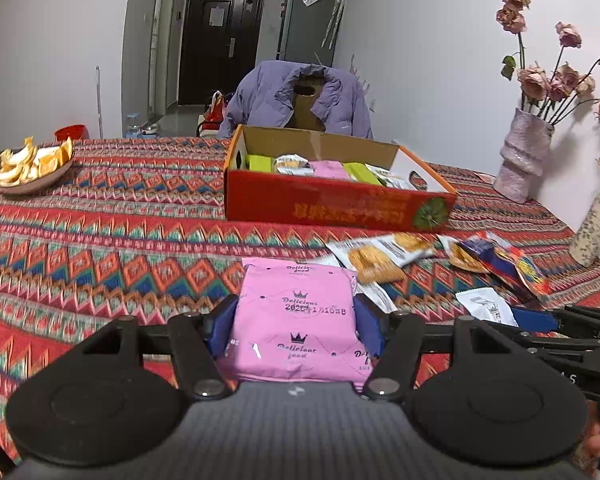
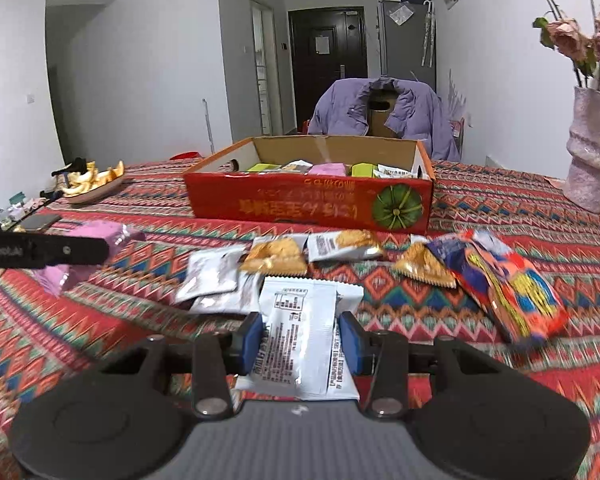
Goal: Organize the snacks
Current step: 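Grasp another pink packet with the left gripper while the right gripper grasps a white sachet, then lower both packets into the box and open both grippers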
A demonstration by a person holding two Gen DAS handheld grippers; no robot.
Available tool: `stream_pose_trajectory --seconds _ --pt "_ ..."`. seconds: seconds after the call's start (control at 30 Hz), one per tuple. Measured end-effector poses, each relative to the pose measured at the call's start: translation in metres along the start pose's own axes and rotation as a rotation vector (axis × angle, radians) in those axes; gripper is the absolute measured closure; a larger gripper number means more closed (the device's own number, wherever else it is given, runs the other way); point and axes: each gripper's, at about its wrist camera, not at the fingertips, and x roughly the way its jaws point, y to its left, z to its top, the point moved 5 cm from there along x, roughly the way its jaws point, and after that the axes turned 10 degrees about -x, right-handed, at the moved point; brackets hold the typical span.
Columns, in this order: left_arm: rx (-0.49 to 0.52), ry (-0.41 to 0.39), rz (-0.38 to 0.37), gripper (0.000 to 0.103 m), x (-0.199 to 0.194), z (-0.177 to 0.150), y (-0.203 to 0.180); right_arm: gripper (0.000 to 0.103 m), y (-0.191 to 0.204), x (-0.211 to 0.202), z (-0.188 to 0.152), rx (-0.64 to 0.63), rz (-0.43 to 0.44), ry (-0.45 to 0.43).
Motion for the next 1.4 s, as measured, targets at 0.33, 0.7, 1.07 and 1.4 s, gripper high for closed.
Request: stream_pose_trajectory --seconds 0.33,0.7,1.07,1.4 --pt "0.005 -0.045 -0.001 0.04 -0.03 -0.004 -0.006 0.062 0.005 -0.03 0.002 0.002 0.018 -0.052" --pt "0.016 -0.107 -0.042 0.04 0.011 0.071 -0.013 0.062 -0.017 -0.002 0.054 -0.008 0.093 -0.093" --pt "-0.02 -0.126 -0.03 0.04 0.136 0.195 -0.006 0.062 -0.055 0.119 0.176 -0.087 0.178 -0.111" --pt "-0.12 0.053 -0.048 0.04 0.223 0.188 0.02 0.061 -0.045 0.247 0.191 0.028 0.256 0.015"
